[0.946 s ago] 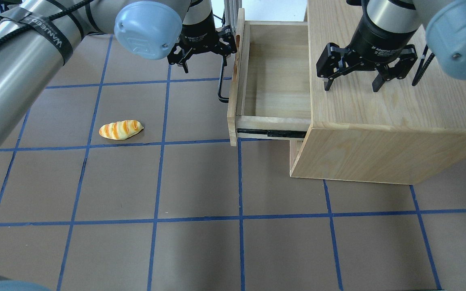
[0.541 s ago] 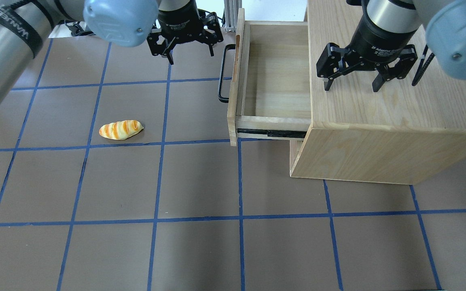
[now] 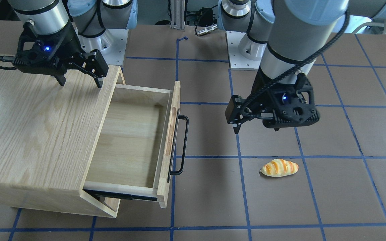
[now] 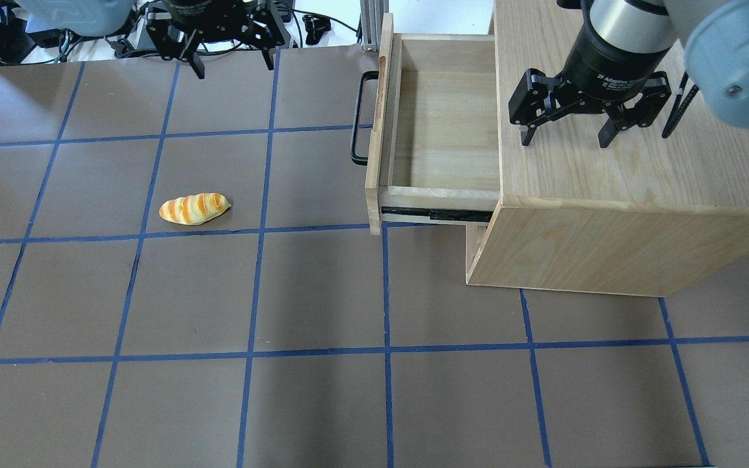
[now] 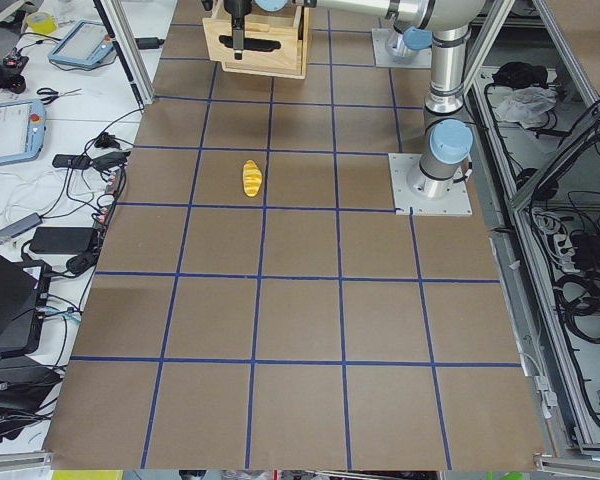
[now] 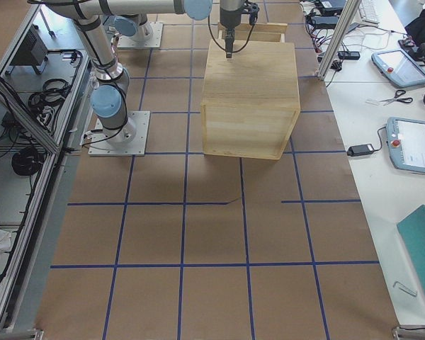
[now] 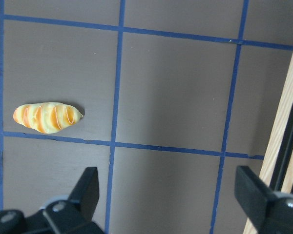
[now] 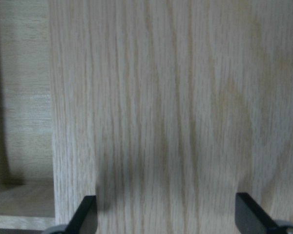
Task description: Open upper drawer
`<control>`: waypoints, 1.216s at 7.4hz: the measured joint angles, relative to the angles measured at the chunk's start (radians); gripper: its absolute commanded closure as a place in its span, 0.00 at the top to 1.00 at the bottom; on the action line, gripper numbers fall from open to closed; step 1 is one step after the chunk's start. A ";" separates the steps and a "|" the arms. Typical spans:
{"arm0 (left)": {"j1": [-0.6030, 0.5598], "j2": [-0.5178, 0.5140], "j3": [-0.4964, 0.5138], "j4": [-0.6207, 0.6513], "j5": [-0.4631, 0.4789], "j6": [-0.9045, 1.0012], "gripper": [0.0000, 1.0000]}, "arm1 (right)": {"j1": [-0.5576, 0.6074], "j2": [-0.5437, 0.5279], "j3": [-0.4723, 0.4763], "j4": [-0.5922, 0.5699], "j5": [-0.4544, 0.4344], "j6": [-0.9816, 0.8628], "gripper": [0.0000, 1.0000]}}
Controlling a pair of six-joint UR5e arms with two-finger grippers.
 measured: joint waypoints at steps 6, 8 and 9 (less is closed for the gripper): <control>0.111 0.100 -0.107 -0.016 0.002 0.166 1.00 | 0.000 0.000 0.000 0.000 0.000 0.000 1.00; 0.111 0.125 -0.140 -0.018 0.002 0.163 1.00 | 0.000 0.000 0.000 0.000 0.000 0.000 1.00; 0.111 0.137 -0.163 -0.013 0.001 0.162 1.00 | 0.000 0.000 0.000 0.000 0.000 0.000 1.00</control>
